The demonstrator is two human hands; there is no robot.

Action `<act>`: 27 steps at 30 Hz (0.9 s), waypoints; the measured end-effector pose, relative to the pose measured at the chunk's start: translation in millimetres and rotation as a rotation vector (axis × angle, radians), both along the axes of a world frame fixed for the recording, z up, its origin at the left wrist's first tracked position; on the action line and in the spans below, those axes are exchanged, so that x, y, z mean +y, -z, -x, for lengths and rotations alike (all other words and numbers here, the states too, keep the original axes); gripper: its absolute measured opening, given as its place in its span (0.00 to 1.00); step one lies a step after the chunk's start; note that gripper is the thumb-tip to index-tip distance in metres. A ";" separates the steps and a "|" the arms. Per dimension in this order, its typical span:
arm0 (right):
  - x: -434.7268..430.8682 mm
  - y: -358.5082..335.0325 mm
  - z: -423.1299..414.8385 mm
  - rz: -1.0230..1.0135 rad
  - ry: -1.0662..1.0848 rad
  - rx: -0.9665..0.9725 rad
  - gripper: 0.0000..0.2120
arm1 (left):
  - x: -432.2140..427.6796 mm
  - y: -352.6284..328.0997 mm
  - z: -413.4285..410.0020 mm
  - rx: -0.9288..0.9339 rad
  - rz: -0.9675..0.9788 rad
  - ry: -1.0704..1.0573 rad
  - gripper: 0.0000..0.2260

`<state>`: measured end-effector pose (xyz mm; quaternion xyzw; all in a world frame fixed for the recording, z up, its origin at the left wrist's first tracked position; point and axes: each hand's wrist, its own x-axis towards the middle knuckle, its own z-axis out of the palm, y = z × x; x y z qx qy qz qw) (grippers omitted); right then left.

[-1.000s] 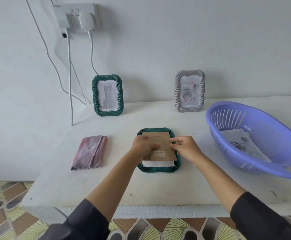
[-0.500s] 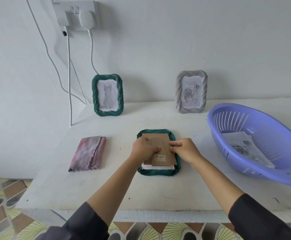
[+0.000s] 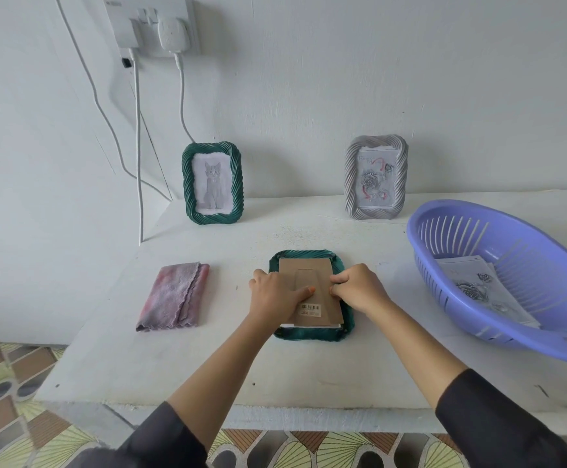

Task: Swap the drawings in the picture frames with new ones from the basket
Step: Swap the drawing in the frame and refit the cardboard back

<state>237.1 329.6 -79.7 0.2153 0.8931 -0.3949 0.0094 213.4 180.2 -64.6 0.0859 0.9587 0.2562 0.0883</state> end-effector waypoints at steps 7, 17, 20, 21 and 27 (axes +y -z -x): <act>-8.2 -8.8 2.9 -0.078 0.066 -0.045 0.12 | -1.0 3.8 4.1 0.003 0.008 0.004 0.24; -15.2 -7.3 7.2 -0.232 0.025 -0.093 0.06 | -1.3 11.6 8.1 0.002 0.030 0.005 0.25; -15.2 -6.3 10.0 -0.273 0.007 -0.096 0.11 | -1.5 13.9 9.3 -0.005 0.030 -0.006 0.26; -15.2 -6.3 11.3 -0.282 0.005 -0.094 0.12 | -1.4 14.3 9.8 -0.011 0.022 -0.015 0.26; -25.8 -5.3 2.7 -0.415 -0.036 -0.066 0.16 | -8.2 10.3 5.3 -0.051 -0.047 -0.002 0.22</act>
